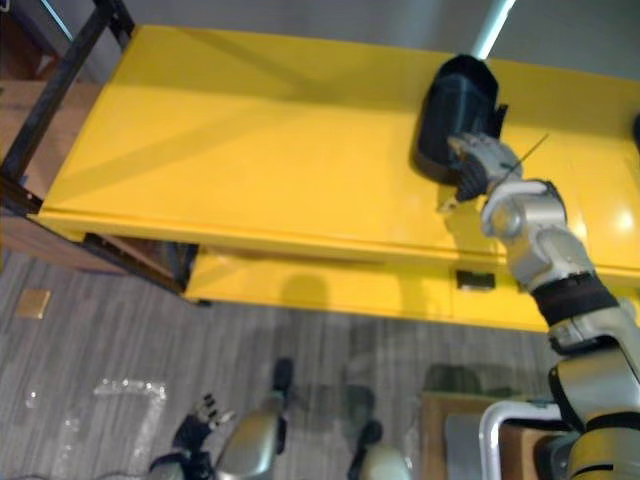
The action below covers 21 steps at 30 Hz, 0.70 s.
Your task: Walk over and take plastic housings, then place them on the shelf
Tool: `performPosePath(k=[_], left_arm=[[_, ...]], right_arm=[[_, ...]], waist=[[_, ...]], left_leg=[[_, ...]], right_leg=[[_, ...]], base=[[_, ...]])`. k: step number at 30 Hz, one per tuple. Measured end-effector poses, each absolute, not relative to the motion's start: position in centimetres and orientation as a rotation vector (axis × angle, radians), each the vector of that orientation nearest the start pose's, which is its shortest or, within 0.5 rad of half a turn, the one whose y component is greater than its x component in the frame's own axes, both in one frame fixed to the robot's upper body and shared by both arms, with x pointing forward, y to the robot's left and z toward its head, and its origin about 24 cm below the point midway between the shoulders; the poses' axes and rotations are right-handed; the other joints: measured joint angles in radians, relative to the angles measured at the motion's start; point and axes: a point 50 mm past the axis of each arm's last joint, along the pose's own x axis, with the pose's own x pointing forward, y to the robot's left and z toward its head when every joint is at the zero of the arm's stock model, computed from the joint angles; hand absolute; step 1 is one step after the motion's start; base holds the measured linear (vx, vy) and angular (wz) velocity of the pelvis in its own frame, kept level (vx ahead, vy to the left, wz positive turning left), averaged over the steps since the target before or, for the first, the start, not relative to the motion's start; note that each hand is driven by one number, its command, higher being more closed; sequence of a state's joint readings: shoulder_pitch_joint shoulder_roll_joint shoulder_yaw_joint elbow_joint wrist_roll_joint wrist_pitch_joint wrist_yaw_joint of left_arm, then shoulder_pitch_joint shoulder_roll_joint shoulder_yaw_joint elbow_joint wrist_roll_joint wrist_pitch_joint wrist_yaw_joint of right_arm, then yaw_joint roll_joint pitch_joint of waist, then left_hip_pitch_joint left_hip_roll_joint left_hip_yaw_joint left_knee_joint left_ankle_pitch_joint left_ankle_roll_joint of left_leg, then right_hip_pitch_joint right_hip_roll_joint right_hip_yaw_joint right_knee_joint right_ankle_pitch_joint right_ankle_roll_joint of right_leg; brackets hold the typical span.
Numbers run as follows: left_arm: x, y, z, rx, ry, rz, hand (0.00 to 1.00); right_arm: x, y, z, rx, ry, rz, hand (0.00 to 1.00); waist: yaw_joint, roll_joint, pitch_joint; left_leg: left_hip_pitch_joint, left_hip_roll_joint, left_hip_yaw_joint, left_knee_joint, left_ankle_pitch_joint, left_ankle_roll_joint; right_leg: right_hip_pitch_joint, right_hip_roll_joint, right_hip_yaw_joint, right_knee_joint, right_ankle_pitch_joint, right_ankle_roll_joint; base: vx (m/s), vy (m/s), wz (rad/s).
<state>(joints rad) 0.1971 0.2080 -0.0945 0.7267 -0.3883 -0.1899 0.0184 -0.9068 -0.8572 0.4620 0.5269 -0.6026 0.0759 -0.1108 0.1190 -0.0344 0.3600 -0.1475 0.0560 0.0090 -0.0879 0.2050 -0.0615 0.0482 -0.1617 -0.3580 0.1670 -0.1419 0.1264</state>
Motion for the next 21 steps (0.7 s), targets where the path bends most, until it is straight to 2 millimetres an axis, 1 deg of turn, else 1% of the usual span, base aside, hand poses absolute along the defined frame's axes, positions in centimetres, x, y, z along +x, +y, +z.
performPosePath(k=[2,3,4,6,8,9,10,11,12,13,15,16,18,21], left_arm=[[12.6,21.5,-12.2,-0.123,0.717,0.219,0.00],[12.6,21.4,-12.2,-0.123,0.717,0.219,0.00],[12.6,21.4,-12.2,-0.122,0.718,0.218,0.00],[12.6,21.4,-12.2,-0.121,0.719,0.217,0.00],[12.6,21.3,-12.2,-0.118,0.721,0.208,0.00],[12.6,21.3,-12.2,-0.112,0.723,0.202,0.00],[12.6,21.3,-12.2,-0.107,0.725,0.197,0.00],[12.5,21.4,-12.2,-0.100,0.729,0.193,0.00],[12.5,21.4,-12.3,-0.099,0.731,0.193,0.00],[12.4,21.4,-12.3,-0.099,0.736,0.193,0.00],[12.2,21.4,-12.5,-0.100,0.745,0.193,0.00],[12.2,21.3,-12.6,-0.101,0.749,0.192,0.00],[11.9,21.2,-12.8,-0.103,0.757,0.195,0.00],[12.0,21.0,-12.7,-0.110,0.746,0.197,0.00]], right_arm=[[37.0,-25.2,24.7,-1.604,-0.378,-0.373,0.00],[36.9,-25.3,25.1,-1.600,-0.399,-0.413,0.00],[36.6,-25.5,25.9,-1.567,-0.444,-0.498,0.00],[36.0,-25.4,27.2,-1.502,-0.515,-0.610,0.00],[34.7,-24.7,28.3,-1.385,-0.649,-0.700,0.00],[34.0,-23.6,28.5,-1.269,-0.723,-0.681,0.00],[33.8,-22.9,28.5,-1.199,-0.750,-0.647,0.00],[33.6,-21.4,28.0,-1.046,-0.778,-0.546,0.00],[33.5,-20.8,27.6,-0.977,-0.777,-0.493,0.00],[33.6,-19.6,26.5,-0.832,-0.740,-0.382,0.00],[34.3,-17.9,24.3,-0.632,-0.633,-0.216,0.00],[34.5,-17.4,23.8,-0.580,-0.607,-0.177,0.00],[35.3,-15.5,22.0,-0.413,-0.535,-0.073,0.00],[36.2,-14.0,20.9,-0.311,-0.485,-0.008,0.00]], waist=[[0.005,0.001,0.000],[0.005,0.001,-0.001],[0.005,0.001,-0.001],[0.003,0.002,-0.001],[0.002,0.002,-0.001],[-0.001,0.003,-0.001],[-0.004,0.003,-0.002],[-0.012,0.003,-0.003],[-0.015,0.003,-0.005],[-0.017,0.005,-0.012],[-0.017,0.011,-0.019],[-0.017,0.013,-0.020],[-0.014,0.017,-0.022],[-0.005,0.022,-0.022]], left_leg=[[0.001,0.000,-0.002,0.000,0.000,0.000],[0.001,0.000,-0.003,0.000,0.000,0.000],[0.001,0.000,-0.003,0.000,0.000,0.000],[0.000,-0.001,-0.003,0.000,0.000,0.000],[0.000,-0.002,-0.003,0.000,0.000,0.000],[0.000,-0.002,-0.002,0.000,0.000,0.000],[0.000,-0.002,-0.002,0.000,0.000,0.000],[0.000,-0.002,-0.002,0.000,0.000,0.000],[0.000,-0.002,-0.002,0.000,0.000,0.000],[0.000,-0.003,-0.002,0.000,0.000,0.000],[0.002,-0.004,-0.002,0.001,0.000,0.000],[0.003,-0.003,-0.002,0.001,0.000,0.000],[0.007,-0.001,-0.003,0.002,0.000,-0.001],[0.007,0.002,-0.004,0.004,0.002,-0.001]], right_leg=[[0.003,0.003,-0.002,-0.002,0.000,0.000],[0.003,0.004,-0.002,-0.003,0.000,0.000],[0.003,0.004,-0.002,-0.003,0.000,0.000],[0.003,0.004,-0.002,-0.003,0.000,0.000],[0.003,0.004,-0.002,-0.003,0.000,0.000],[0.002,0.004,-0.002,-0.003,0.000,0.000],[0.002,0.004,-0.002,-0.003,0.000,0.000],[0.002,0.004,-0.002,-0.003,0.000,0.000],[0.002,0.004,-0.002,-0.003,0.000,0.000],[0.002,0.003,-0.002,-0.002,0.000,0.000],[0.002,0.002,-0.001,0.000,0.000,0.000],[0.002,0.003,-0.001,0.001,0.000,0.000],[0.004,0.003,0.000,0.008,-0.002,-0.002],[-0.001,0.004,-0.001,0.019,-0.005,-0.006]], base=[[0.00,-0.015,0.02],[0.00,0.000,0.00],[0.00,0.000,0.00],[0.00,0.000,0.00],[0.00,0.000,0.00],[0.00,0.000,0.00],[0.00,0.000,0.00],[0.00,0.000,0.00],[0.00,0.000,0.00],[0.00,0.000,0.00],[0.00,0.000,0.00],[0.00,0.000,0.00],[0.00,0.000,0.00],[0.00,0.000,0.00]])
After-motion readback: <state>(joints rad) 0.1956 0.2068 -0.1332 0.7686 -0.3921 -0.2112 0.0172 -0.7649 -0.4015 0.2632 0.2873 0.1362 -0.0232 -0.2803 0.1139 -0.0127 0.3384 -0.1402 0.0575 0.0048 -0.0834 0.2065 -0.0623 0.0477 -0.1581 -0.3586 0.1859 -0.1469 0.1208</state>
